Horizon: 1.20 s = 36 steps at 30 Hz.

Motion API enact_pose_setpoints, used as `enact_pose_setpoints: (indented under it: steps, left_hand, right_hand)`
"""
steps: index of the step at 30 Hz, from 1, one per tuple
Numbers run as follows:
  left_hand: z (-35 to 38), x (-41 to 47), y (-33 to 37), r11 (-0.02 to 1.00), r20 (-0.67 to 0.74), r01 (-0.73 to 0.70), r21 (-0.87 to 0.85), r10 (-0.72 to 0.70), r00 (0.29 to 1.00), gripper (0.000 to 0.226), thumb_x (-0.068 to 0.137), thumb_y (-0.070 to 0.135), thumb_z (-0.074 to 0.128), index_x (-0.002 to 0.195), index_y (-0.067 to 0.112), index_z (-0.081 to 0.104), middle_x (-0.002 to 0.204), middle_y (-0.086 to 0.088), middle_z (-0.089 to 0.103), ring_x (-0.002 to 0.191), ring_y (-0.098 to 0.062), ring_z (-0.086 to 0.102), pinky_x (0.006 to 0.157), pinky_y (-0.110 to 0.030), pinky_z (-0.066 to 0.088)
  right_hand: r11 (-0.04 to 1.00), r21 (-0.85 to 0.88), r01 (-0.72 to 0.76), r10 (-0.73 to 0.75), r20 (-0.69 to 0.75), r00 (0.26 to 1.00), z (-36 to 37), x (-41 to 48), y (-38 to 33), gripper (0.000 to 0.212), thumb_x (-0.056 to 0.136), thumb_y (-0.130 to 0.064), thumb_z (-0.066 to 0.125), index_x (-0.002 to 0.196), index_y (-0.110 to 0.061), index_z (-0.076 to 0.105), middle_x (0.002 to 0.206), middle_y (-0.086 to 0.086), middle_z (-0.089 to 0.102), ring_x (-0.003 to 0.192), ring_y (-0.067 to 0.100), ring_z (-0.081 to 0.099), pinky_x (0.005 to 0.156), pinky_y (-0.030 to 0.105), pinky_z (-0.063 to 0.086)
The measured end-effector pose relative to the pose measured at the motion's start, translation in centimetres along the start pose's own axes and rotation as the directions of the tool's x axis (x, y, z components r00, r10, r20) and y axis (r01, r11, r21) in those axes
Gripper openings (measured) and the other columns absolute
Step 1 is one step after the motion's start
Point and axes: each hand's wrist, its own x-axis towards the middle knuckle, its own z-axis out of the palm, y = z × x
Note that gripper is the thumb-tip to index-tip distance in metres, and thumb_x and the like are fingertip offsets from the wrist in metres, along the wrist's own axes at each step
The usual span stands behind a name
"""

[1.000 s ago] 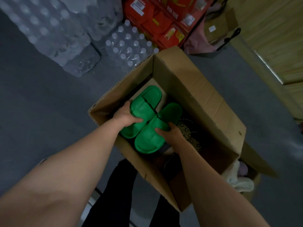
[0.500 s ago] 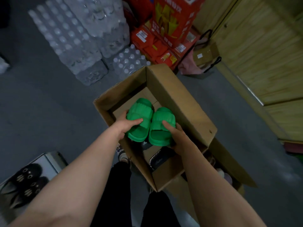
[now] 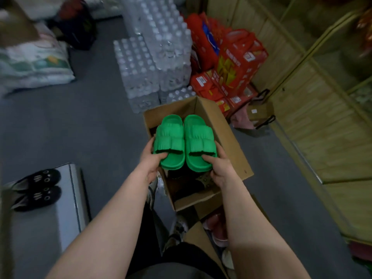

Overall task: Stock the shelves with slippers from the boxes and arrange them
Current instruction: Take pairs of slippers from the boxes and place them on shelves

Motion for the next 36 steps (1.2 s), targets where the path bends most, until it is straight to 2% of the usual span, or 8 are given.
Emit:
enact_pose_setpoints:
  steps: [7,15,19,22,25,29,34,36]
  left_hand:
    - [-2.4,-5.8,-0.2,0.979,-0.137,-0.178,-0.095,0.164,0.977,0.08,0.081,-0.018,0.06,0.146,0.021,0.037,0.131,-0.007,0.056,0.11,-0.023,0.061,0.094,-0.044,0.051]
    - [-7.8,-10.9,-0.1,0.931,-0.287,-0.342,-0.127,0.296,0.911,0.082,0.078,-0.016,0.064,0.146,0.022,0.039,0.131,-0.005,0.059,0.114,-0.024,0.06,0.095,-0.044,0.051]
    - [-11.6,-14.0,-1.0,0.904,-0.365,-0.407,-0.129,0.338,0.867,0.081,0.077,-0.011,0.068,0.146,0.022,0.04,0.132,-0.007,0.059,0.116,-0.025,0.06,0.098,-0.051,0.049]
    - [-14.0,-17.8,-2.1,0.881,-0.443,-0.454,-0.134,0.357,0.822,0.079,0.078,-0.011,0.068,0.145,0.02,0.04,0.13,-0.007,0.06,0.115,-0.025,0.06,0.097,-0.048,0.05]
    - [-16.5,-21.7,-3.9,0.858,-0.492,-0.49,-0.151,0.364,0.79,0.077,0.081,-0.01,0.067,0.145,0.02,0.039,0.126,-0.004,0.061,0.11,-0.021,0.061,0.087,-0.038,0.054]
    - [-19.6,-27.6,-7.2,0.841,-0.593,-0.533,-0.091,0.384,0.707,0.075,0.078,-0.005,0.072,0.142,0.019,0.042,0.126,-0.005,0.061,0.111,-0.022,0.061,0.084,-0.032,0.053]
    - [-23.0,-36.4,-9.5,0.796,-0.687,-0.605,-0.025,0.426,0.589,0.075,0.073,-0.001,0.071,0.139,0.022,0.045,0.125,-0.005,0.061,0.112,-0.023,0.061,0.094,-0.045,0.052]
    - [-24.4,-39.6,-9.9,0.778,-0.724,-0.627,-0.026,0.418,0.548,0.074,0.076,-0.005,0.069,0.14,0.022,0.043,0.127,-0.006,0.059,0.111,-0.024,0.061,0.093,-0.043,0.053]
  right_hand:
    - [0.982,-0.155,0.109,-0.094,0.103,0.99,2.4,-4.4,-0.3,0.076,0.086,0.014,0.058,0.141,-0.037,0.049,0.126,0.006,0.064,0.108,0.03,0.066,0.09,0.048,0.057]
    - [0.952,-0.24,0.189,-0.125,0.259,0.958,7.4,-8.6,0.9,0.076,0.087,0.015,0.055,0.142,-0.037,0.048,0.128,0.006,0.062,0.109,0.031,0.065,0.089,0.051,0.057]
    - [0.934,-0.269,0.235,-0.127,0.364,0.923,10.4,-11.1,3.2,0.076,0.085,0.016,0.056,0.142,-0.033,0.049,0.127,0.008,0.063,0.109,0.031,0.065,0.09,0.05,0.057]
    - [0.93,-0.266,0.254,-0.121,0.429,0.895,12.2,-13.6,5.7,0.073,0.085,0.018,0.055,0.14,-0.03,0.05,0.125,0.01,0.064,0.109,0.031,0.065,0.089,0.045,0.057]
    - [0.91,-0.3,0.286,-0.116,0.477,0.871,13.5,-16.3,8.5,0.074,0.085,0.018,0.056,0.141,-0.03,0.05,0.125,0.01,0.065,0.108,0.03,0.065,0.088,0.044,0.057]
    - [0.915,-0.312,0.257,-0.056,0.532,0.845,14.6,-20.7,12.5,0.072,0.084,0.019,0.056,0.14,-0.026,0.05,0.124,0.013,0.063,0.098,0.03,0.067,0.068,0.035,0.058]
    - [0.886,-0.36,0.293,0.005,0.639,0.769,16.1,-27.1,16.9,0.069,0.083,0.015,0.055,0.14,-0.023,0.051,0.125,0.016,0.064,0.106,0.036,0.066,0.071,0.036,0.056]
    - [0.882,-0.347,0.319,0.017,0.699,0.715,17.0,-29.6,18.3,0.066,0.081,0.014,0.054,0.138,-0.02,0.052,0.124,0.017,0.065,0.11,0.039,0.064,0.07,0.036,0.057]
